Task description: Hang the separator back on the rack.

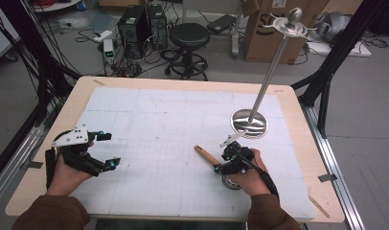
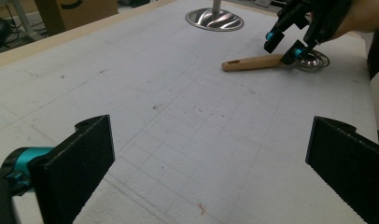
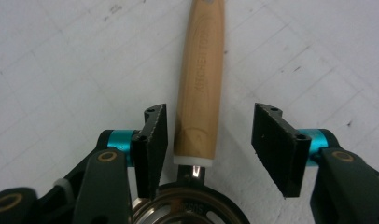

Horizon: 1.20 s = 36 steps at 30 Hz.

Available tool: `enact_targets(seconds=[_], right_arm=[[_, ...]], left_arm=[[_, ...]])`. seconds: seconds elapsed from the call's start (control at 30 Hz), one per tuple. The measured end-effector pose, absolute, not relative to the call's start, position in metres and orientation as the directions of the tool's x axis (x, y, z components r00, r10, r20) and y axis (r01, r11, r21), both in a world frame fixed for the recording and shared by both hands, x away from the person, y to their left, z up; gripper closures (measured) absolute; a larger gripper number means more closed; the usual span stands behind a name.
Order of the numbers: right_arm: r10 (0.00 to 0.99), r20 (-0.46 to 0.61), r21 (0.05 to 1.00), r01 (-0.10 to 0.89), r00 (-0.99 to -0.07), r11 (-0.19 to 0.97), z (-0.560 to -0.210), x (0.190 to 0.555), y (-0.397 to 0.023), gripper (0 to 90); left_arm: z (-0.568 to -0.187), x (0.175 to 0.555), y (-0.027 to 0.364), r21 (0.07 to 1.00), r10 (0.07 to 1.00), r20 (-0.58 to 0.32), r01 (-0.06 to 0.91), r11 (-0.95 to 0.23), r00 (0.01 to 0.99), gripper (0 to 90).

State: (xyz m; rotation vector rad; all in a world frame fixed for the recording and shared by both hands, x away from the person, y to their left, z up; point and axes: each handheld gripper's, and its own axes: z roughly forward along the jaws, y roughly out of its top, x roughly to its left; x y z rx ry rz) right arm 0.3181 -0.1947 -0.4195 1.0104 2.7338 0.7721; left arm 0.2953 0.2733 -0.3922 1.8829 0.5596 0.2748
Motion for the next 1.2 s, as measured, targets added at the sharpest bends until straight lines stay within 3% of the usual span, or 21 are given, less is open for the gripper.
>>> enact_targets(seconds=[0.27, 0.7, 0.93, 1.2], right_arm=[[0.612, 0.029, 0.405, 0.569, -0.79, 0.716, -0.418, 0.319, -0.187, 57.9], [0.582, -0.015, 0.325, 0.546, -0.813, 0.772, -0.415, 0.32, -0.174, 67.4], [0.56, -0.021, 0.341, 0.521, -0.828, 0.783, -0.415, 0.318, -0.175, 68.6], [0.586, 0.026, 0.44, 0.536, -0.81, 0.721, -0.408, 0.319, -0.195, 68.7]], left_arm=[[-0.392, 0.295, 0.275, 0.925, 0.504, -0.073, 0.248, -0.289, 0.861, 1.7], [-0.393, 0.295, 0.272, 0.921, 0.494, -0.075, 0.25, -0.3, 0.866, 1.7], [-0.393, 0.295, 0.272, 0.921, 0.495, -0.077, 0.252, -0.297, 0.865, 1.7], [-0.393, 0.296, 0.272, 0.92, 0.495, -0.078, 0.253, -0.299, 0.865, 1.7]])
